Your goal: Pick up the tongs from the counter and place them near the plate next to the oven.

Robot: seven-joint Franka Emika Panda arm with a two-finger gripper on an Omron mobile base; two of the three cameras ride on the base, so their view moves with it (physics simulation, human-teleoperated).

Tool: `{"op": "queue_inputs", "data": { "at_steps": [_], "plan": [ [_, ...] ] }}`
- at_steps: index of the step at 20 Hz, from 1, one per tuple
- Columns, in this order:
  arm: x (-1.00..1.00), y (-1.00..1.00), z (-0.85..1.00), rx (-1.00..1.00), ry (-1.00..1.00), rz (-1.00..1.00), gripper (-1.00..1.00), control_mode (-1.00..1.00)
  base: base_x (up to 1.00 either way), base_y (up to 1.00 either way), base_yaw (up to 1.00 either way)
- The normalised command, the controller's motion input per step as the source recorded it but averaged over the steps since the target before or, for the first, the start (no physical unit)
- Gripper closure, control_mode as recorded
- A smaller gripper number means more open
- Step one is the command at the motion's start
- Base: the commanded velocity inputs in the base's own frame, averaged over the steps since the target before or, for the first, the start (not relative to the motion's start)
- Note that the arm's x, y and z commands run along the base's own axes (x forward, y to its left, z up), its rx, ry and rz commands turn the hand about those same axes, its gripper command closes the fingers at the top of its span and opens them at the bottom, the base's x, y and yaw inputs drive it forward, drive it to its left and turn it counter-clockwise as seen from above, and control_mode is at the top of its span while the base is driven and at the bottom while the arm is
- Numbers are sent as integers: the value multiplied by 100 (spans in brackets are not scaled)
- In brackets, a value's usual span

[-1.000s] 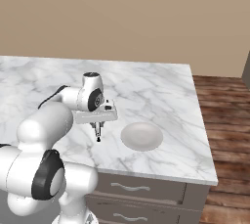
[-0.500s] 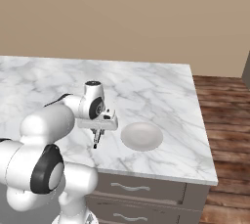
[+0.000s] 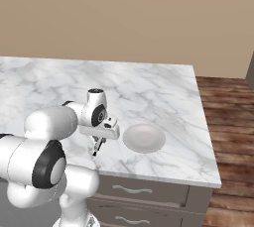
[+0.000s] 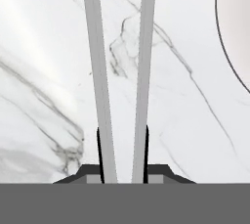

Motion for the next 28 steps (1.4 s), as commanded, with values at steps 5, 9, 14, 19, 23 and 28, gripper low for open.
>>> {"op": "queue_inputs", "data": {
  "at_steps": [5,9,14,19,23,28],
  "plan": [
    [4,0,-19,0,1,0,100,-100,0,0,0],
    [12,0,-20,0,0,0,100,-100,0,0,0],
    [17,0,-25,0,0,0,100,-100,0,0,0],
    [19,0,-24,0,0,0,100,-100,0,0,0],
    [15,0,-24,0,0,0,100,-100,0,0,0],
    [10,0,-22,0,0,0,-100,-100,0,0,0]
  ]
}}
